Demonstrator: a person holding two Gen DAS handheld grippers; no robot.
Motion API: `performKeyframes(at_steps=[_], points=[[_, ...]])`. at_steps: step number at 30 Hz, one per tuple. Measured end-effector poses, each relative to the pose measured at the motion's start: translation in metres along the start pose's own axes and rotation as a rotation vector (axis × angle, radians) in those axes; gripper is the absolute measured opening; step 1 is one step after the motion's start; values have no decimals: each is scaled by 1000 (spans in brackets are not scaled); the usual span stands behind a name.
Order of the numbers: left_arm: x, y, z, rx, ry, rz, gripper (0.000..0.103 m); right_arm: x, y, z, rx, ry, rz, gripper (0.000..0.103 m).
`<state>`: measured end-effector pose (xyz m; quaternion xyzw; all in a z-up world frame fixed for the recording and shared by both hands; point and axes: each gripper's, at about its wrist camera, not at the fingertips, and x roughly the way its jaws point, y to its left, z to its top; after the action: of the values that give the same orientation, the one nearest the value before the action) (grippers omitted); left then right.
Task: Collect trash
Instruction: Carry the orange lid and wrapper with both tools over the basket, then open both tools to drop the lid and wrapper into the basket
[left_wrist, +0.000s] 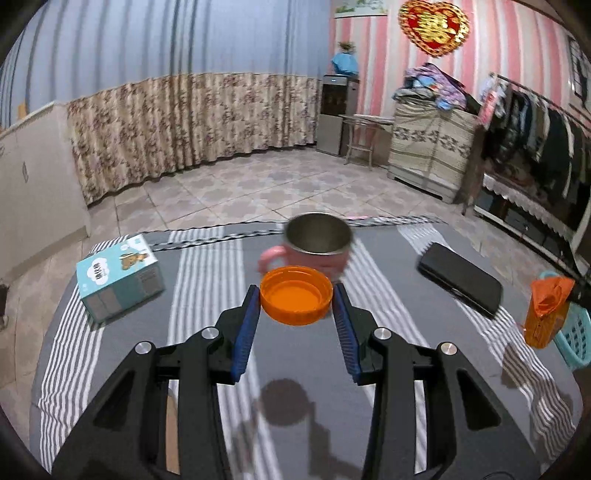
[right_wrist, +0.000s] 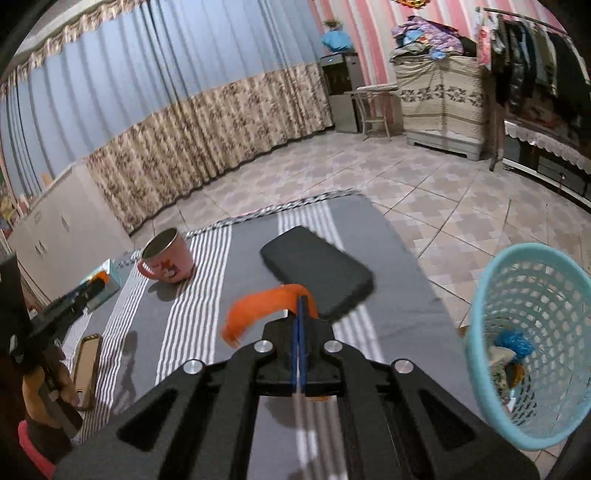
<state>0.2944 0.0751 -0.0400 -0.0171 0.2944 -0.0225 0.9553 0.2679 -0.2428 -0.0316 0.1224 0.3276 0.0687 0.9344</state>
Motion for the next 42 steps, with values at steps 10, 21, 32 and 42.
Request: performKeyframes(at_steps=[10, 21, 32, 42], points=[[-27, -118, 1, 101, -30, -152, 39, -60, -80, 0, 96, -97, -53, 0], [-17, -263, -20, 204, 0, -333, 39, -99, -173, 8, 85, -154, -303, 0], [8, -368, -41, 282, 36, -442, 39, -75, -237, 5, 180, -77, -325, 0], [37, -402, -41, 314, 115, -464, 64, -64, -251, -3, 205, -57, -359, 1]])
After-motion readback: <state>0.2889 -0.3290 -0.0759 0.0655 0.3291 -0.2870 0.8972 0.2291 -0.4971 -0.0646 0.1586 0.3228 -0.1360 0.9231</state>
